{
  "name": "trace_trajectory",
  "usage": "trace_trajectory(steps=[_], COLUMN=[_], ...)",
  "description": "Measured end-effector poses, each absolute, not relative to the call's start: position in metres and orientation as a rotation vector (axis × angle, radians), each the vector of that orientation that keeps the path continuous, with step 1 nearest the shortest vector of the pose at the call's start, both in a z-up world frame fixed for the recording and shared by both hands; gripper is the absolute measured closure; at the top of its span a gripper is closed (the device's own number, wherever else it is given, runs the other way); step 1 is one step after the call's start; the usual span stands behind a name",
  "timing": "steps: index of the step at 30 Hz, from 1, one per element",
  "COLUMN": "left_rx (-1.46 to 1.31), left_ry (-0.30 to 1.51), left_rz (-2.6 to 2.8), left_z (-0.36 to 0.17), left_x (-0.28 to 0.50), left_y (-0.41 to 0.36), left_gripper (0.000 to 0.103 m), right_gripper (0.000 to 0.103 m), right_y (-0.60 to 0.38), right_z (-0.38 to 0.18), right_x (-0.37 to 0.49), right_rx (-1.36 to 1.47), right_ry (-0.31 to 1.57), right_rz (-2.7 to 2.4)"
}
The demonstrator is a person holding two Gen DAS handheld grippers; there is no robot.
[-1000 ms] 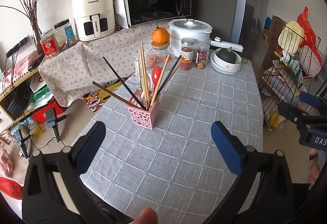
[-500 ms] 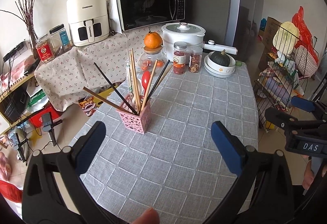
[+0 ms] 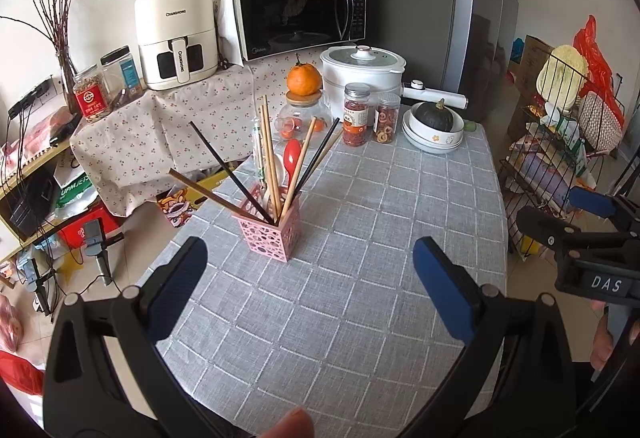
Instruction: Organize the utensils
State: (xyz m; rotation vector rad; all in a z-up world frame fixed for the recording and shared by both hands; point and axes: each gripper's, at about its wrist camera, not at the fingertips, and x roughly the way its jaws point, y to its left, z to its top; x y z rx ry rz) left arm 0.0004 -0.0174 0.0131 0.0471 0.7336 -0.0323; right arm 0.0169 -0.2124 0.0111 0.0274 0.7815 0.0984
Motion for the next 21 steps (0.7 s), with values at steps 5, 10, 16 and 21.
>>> trace_trajectory(steps=[5,10,16,21], left_rx=[0.044,0.045,0.052,0.054], left_ry=[0.733,0.728,0.728,0.729], left_rz=[-0.032,-0.030,-0.028,-0.027], left_z=[0.0131,0.0138,0.0136,0.0136], left_x=[0.0004,0.0000,0.0012,0.0007], left_y=[-0.0166,-0.0166,-0.0180,-0.0180], left_gripper=[0.001,0.001,0.001,0.001], right_gripper=[0.000,0.000,0.000,0.000], right_y=[-0.2117,-0.2131,-0.2140,-0.2152], right_z=[0.0114,0.0132,0.0138,0.0135], right_x=[0.0172,0.0189,0.0183,0.0179], right_rx=[0.027,0.029,0.030,0.031], right_ry=[0.778,0.772,0.770,0.769], right_rz=[0.096,0.093,0.090,0.089])
